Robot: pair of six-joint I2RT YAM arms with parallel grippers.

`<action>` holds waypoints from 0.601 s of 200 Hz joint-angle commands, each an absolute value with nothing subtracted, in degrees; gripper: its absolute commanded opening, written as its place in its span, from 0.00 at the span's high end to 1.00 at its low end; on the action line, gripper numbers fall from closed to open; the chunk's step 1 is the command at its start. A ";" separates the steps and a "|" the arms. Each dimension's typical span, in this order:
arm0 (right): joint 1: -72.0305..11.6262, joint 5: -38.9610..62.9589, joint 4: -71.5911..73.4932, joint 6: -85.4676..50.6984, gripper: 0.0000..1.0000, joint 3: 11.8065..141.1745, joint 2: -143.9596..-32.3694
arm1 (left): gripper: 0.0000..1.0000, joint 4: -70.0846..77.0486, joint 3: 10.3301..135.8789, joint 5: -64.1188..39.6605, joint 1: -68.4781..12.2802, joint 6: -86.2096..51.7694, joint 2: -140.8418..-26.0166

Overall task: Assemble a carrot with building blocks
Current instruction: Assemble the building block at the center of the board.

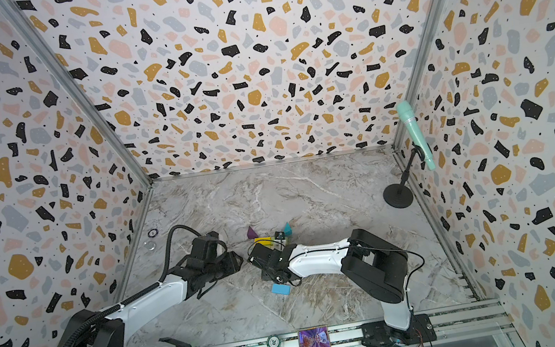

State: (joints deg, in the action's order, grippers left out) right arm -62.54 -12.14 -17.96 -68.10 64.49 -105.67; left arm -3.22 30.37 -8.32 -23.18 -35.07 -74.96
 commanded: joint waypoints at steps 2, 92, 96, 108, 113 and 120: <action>-62.98 -11.44 -19.16 -70.14 0.47 66.19 -107.83 | 0.47 -1.81 30.06 -9.48 -22.67 -33.65 -74.34; -63.02 -11.69 -19.42 -70.62 0.31 67.77 -108.55 | 0.47 -1.27 29.00 -10.32 -22.19 -33.82 -74.11; -63.02 -11.73 -19.34 -70.58 0.31 67.76 -108.37 | 0.47 -1.33 29.07 -10.43 -22.20 -33.81 -74.09; -63.02 -12.11 -19.14 -70.41 0.30 67.58 -107.62 | 0.47 -1.56 29.08 -10.58 -22.16 -33.80 -73.84; -63.02 -12.21 -18.83 -70.21 0.29 67.44 -107.20 | 0.47 -1.79 29.09 -10.75 -22.19 -33.70 -73.61; -63.04 -12.13 -18.19 -69.62 0.28 67.05 -106.54 | 0.48 -2.04 29.01 -10.86 -22.17 -33.66 -73.34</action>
State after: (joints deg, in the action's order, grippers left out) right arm -62.76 -12.29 -17.23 -69.80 67.66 -108.07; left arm -2.44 29.61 -9.93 -22.52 -34.48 -74.89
